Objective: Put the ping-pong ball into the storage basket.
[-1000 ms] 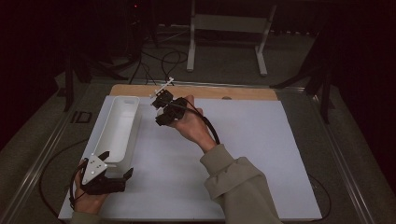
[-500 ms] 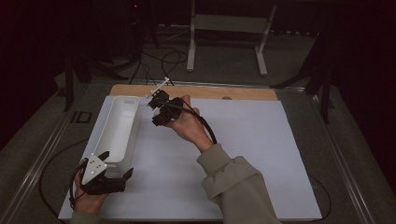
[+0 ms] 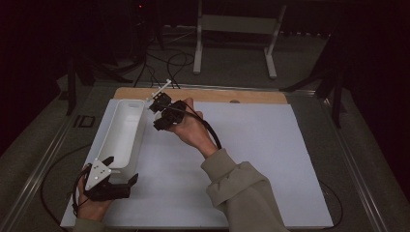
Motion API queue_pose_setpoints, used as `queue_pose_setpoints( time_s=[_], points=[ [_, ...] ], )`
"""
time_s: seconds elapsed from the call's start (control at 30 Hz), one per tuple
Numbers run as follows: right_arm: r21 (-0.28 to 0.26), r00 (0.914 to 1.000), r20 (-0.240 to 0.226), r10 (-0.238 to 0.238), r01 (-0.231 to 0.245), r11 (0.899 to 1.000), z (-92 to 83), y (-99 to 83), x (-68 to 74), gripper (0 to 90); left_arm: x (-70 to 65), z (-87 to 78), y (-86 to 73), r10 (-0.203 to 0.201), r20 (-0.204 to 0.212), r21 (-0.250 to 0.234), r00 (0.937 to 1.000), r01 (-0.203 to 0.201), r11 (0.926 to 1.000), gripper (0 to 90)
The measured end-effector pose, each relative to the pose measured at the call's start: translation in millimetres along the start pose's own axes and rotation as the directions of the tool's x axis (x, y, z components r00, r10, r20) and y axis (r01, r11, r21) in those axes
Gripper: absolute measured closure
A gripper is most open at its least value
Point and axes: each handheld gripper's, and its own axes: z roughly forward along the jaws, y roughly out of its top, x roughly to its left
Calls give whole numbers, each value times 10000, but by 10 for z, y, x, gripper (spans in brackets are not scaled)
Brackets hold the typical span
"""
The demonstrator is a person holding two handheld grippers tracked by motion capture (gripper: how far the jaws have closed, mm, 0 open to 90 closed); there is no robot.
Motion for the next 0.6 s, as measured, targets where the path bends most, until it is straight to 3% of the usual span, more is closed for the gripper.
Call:
queue_pose_setpoints(
  time_s=[0.6],
  points=[
    [-100,9997,-178,-187,186,9998,38,99,128,509,3,-1,4,-11,4,58,10000,11,10000,1]
  ],
)
